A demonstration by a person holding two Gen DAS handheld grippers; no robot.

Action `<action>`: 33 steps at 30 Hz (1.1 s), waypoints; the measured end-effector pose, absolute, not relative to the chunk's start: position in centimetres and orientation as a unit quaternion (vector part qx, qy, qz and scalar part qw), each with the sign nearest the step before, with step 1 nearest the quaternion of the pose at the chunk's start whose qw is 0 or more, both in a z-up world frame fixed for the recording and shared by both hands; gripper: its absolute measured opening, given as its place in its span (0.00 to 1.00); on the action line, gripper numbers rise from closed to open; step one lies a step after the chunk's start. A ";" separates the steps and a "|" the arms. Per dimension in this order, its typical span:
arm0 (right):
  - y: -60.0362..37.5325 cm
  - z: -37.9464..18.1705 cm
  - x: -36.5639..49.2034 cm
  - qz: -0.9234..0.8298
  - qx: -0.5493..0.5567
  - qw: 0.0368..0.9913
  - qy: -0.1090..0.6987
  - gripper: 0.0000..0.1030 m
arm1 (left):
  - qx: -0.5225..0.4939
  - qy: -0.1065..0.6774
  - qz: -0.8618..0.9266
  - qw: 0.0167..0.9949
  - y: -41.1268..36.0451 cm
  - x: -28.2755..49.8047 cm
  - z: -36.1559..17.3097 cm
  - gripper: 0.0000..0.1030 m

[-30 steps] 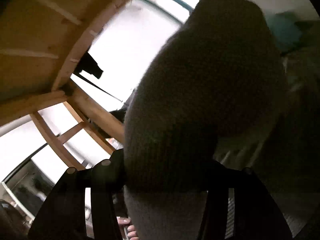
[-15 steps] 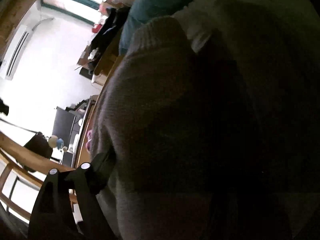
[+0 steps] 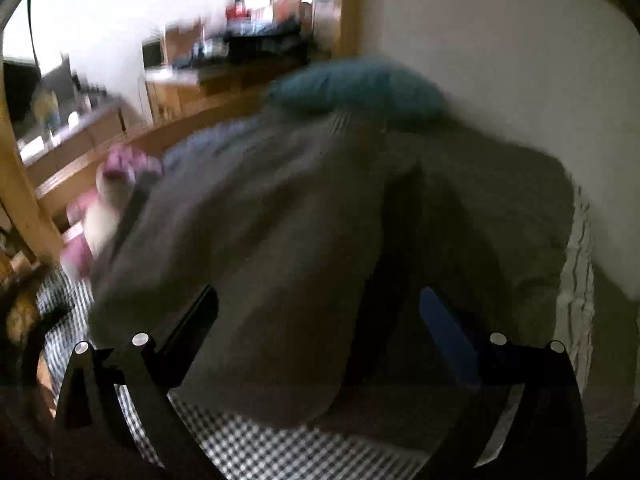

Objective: Fold large clothes

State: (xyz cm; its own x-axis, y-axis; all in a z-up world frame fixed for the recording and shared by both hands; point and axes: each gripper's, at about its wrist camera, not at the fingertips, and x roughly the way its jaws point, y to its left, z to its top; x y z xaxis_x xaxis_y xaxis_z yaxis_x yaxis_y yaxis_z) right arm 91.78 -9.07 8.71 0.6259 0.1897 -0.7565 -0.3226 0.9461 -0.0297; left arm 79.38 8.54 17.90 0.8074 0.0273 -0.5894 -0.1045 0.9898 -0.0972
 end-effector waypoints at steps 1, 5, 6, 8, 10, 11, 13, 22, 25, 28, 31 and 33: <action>-9.0 6.8 92.1 0.131 -0.082 0.889 0.431 0.97 | -0.055 0.329 0.047 0.941 9.1 81.1 16.4 0.95; -9.6 1.0 94.3 0.104 -0.057 0.863 0.491 0.97 | -0.045 0.403 0.056 0.912 13.3 84.9 9.8 0.96; -10.1 -0.3 94.9 0.113 -0.030 0.856 0.503 0.97 | -0.051 0.408 0.053 0.910 14.6 84.9 7.9 0.96; -10.1 -1.5 95.3 0.116 -0.025 0.857 0.502 0.98 | -0.071 0.418 0.040 0.905 15.8 85.1 5.4 0.96; -9.6 -2.2 95.3 0.103 -0.036 0.866 0.489 0.98 | -0.072 0.416 0.036 0.906 16.2 85.3 4.4 0.96; -9.5 -2.6 95.5 0.098 -0.036 0.868 0.485 0.98 | -0.063 0.415 0.039 0.907 16.1 85.5 4.0 0.96; -9.6 -3.4 96.0 0.084 -0.022 0.869 0.487 0.98 | -0.065 0.421 0.040 0.904 16.4 86.1 2.4 0.96; -11.3 4.2 84.9 0.026 -0.022 0.918 0.395 0.97 | 0.016 0.346 0.084 0.934 14.7 76.2 8.5 0.96; -11.5 6.9 79.0 0.014 -0.035 0.929 0.368 0.97 | 0.011 0.335 0.059 0.940 13.5 70.9 10.9 0.96; -11.3 9.3 73.1 0.007 -0.047 0.934 0.355 0.97 | 0.021 0.330 0.059 0.942 12.7 65.6 12.2 0.96; -10.7 10.6 68.6 0.008 -0.048 0.935 0.351 0.97 | 0.037 0.327 0.074 0.941 12.3 60.4 12.5 0.96; -10.3 11.2 66.3 0.003 -0.047 0.933 0.356 0.97 | 0.022 0.342 0.067 0.937 12.2 57.3 12.3 0.96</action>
State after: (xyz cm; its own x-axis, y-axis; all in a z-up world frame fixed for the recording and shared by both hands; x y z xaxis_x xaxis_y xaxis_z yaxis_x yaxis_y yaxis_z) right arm 66.32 -10.35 11.22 0.7464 -0.0283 -0.6649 -0.0385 0.9956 -0.0856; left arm 57.34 12.18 12.32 0.7574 0.1412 -0.6375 -0.1115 0.9900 0.0868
